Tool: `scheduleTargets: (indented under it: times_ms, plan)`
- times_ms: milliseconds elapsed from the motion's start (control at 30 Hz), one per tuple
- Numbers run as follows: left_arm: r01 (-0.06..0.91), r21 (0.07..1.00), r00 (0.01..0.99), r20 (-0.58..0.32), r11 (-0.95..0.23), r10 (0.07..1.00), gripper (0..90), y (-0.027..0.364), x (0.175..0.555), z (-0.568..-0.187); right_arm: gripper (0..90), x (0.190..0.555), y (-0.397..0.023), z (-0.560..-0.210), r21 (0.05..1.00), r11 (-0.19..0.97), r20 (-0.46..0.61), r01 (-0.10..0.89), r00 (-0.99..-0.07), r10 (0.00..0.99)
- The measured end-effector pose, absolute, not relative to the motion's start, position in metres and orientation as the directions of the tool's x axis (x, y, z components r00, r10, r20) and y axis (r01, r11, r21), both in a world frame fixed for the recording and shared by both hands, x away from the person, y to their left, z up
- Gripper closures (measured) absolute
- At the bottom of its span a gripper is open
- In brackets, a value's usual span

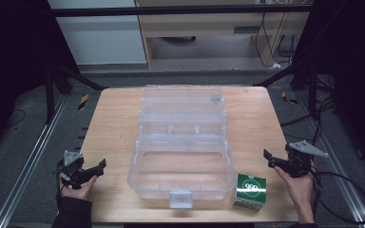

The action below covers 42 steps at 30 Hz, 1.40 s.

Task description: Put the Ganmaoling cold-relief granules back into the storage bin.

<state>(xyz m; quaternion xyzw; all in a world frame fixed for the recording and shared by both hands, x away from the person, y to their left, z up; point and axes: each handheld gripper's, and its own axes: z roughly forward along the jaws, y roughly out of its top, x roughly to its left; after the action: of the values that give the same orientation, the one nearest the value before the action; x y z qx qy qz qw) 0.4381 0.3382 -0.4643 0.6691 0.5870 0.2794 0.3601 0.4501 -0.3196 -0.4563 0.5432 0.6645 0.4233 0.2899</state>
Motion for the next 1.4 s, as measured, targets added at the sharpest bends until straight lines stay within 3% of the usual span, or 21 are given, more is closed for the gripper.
scheduleTargets:
  times_ms: [133, 867, 1200, 1400]
  plan:
    - [0.589, 0.806, 0.164, -0.047, -0.060, 0.985, 13.1, 0.335, 0.439, -0.464, 11.3, 0.445, -0.321, -0.447, 0.883, 0.081, 0.047, 0.462, -0.259, 0.965]
    - [0.605, 0.788, 0.191, -0.002, -0.117, 0.981, 13.1, 0.329, 0.442, -0.470, 7.3, 0.419, -0.276, -0.371, 0.821, 0.377, -0.095, 0.430, -0.547, 0.832]
    - [0.614, 0.779, 0.194, 0.010, -0.130, 0.981, 13.1, 0.328, 0.443, -0.472, 5.2, 0.410, -0.256, -0.357, 0.742, 0.532, -0.156, 0.408, -0.667, 0.728]
    - [0.614, 0.779, 0.191, 0.010, -0.128, 0.982, 13.1, 0.328, 0.443, -0.471, 5.0, 0.408, -0.251, -0.357, 0.717, 0.563, -0.151, 0.412, -0.696, 0.702]
